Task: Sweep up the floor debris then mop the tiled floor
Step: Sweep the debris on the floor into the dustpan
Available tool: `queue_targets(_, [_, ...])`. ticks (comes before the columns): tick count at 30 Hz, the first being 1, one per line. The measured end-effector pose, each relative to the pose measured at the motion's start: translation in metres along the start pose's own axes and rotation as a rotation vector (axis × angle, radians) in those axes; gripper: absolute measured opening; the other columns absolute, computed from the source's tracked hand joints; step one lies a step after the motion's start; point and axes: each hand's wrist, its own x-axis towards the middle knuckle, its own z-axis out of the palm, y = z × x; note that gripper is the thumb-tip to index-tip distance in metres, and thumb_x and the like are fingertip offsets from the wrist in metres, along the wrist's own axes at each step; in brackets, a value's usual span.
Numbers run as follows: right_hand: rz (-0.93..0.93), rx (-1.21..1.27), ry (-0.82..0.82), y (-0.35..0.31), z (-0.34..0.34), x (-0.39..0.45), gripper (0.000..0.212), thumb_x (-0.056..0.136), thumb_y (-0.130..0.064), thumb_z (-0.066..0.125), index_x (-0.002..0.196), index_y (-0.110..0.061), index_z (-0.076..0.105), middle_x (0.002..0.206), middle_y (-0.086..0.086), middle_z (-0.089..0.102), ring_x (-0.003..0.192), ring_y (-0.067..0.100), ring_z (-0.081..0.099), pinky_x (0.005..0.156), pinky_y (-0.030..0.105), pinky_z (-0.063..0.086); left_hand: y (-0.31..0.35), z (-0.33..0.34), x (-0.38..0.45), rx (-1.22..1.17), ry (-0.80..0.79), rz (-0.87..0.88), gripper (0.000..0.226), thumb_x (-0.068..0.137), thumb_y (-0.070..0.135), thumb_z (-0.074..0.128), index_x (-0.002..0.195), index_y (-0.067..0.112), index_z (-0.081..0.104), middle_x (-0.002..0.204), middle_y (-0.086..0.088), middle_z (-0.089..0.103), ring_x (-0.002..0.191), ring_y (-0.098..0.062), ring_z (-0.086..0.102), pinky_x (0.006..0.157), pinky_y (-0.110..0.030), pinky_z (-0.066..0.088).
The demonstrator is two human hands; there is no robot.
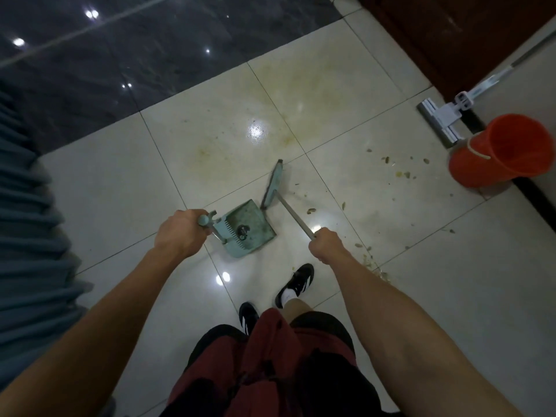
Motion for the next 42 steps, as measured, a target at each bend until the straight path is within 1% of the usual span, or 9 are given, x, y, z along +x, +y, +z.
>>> queue_targets(4, [0.015,-0.068,-0.040,0.007,-0.024,0.023,0.026,0.093,-0.008,0.049,0.118,-0.005,0.055,0.101,0.010,0.057,0.087,0.026,0.060,0.072,0.032,0.052,0.030,0.001,0.025,0.035,-0.030,0.016,0.002,0.094,0.032,0.069,0.096,0.031,0.068,0.083,0.001,0.066,0.072,-0.019,0.061,0.065,-0.034,0.053])
queue_targets(10, [0.111,-0.102,-0.014,0.032,-0.038,0.030,0.027,0.093,-0.005,0.050,0.118,-0.004,0.061,0.111,0.012,0.066,0.097,0.026,0.066,0.076,0.032,0.053,0.062,0.000,0.050,0.087,-0.045,0.092,0.004,0.094,0.033,0.067,0.096,0.030,0.069,0.084,0.000,0.067,0.074,-0.022,0.063,0.071,-0.038,0.058])
queue_targets(14, [0.170,-0.112,0.017,0.054,-0.029,0.014,0.028,0.094,-0.003,0.050,0.120,-0.002,0.060,0.112,0.014,0.067,0.099,0.027,0.068,0.084,0.036,0.057,0.071,0.006,0.060,0.131,-0.062,0.160,0.004,0.094,0.033,0.065,0.092,0.030,0.068,0.078,0.002,0.065,0.068,-0.020,0.062,0.067,-0.035,0.057])
queue_targets(18, [0.244,-0.103,0.006,0.073,-0.010,-0.011,0.029,0.095,-0.003,0.051,0.123,-0.002,0.058,0.113,0.013,0.066,0.099,0.026,0.067,0.075,0.031,0.054,0.076,0.014,0.065,0.187,-0.079,0.250,0.006,0.094,0.033,0.063,0.089,0.029,0.065,0.077,0.001,0.066,0.068,-0.022,0.062,0.065,-0.033,0.054])
queue_targets(24, [0.314,-0.051,-0.005,0.108,0.026,-0.050,0.029,0.094,-0.002,0.048,0.121,0.000,0.060,0.118,0.016,0.066,0.106,0.029,0.065,0.076,0.032,0.051,0.090,0.027,0.056,0.270,-0.109,0.381,0.004,0.091,0.029,0.061,0.092,0.029,0.066,0.083,-0.003,0.069,0.072,-0.027,0.064,0.063,-0.031,0.051])
queue_targets(27, [0.359,-0.016,0.019,0.127,0.035,-0.068,0.032,0.095,-0.006,0.047,0.125,-0.006,0.057,0.126,0.013,0.060,0.115,0.029,0.060,0.089,0.037,0.050,0.102,0.035,0.046,0.290,-0.106,0.435,0.005,0.089,0.029,0.062,0.093,0.029,0.066,0.085,-0.006,0.069,0.075,-0.031,0.065,0.062,-0.032,0.049])
queue_targets(33, [0.440,0.029,0.026,0.180,0.051,-0.099,0.031,0.096,-0.007,0.046,0.125,-0.008,0.057,0.128,0.011,0.059,0.116,0.027,0.059,0.095,0.038,0.048,0.132,0.059,0.016,0.310,-0.102,0.493,0.006,0.087,0.028,0.063,0.090,0.030,0.067,0.082,-0.004,0.069,0.069,-0.028,0.062,0.060,-0.031,0.050])
queue_targets(36, [0.447,0.031,0.049,0.217,0.058,-0.119,0.034,0.095,-0.009,0.046,0.127,-0.009,0.056,0.128,0.011,0.059,0.115,0.026,0.060,0.092,0.036,0.049,0.147,0.075,-0.013,0.317,-0.098,0.505,0.008,0.088,0.028,0.065,0.094,0.030,0.069,0.084,-0.005,0.069,0.072,-0.030,0.064,0.064,-0.035,0.055])
queue_targets(42, [0.442,0.005,0.107,0.289,0.063,-0.156,0.034,0.094,-0.007,0.045,0.126,-0.010,0.057,0.117,0.009,0.063,0.102,0.024,0.064,0.073,0.031,0.048,0.162,0.106,-0.084,0.306,-0.070,0.492,0.009,0.091,0.030,0.064,0.098,0.031,0.069,0.088,-0.005,0.068,0.077,-0.029,0.064,0.069,-0.039,0.058])
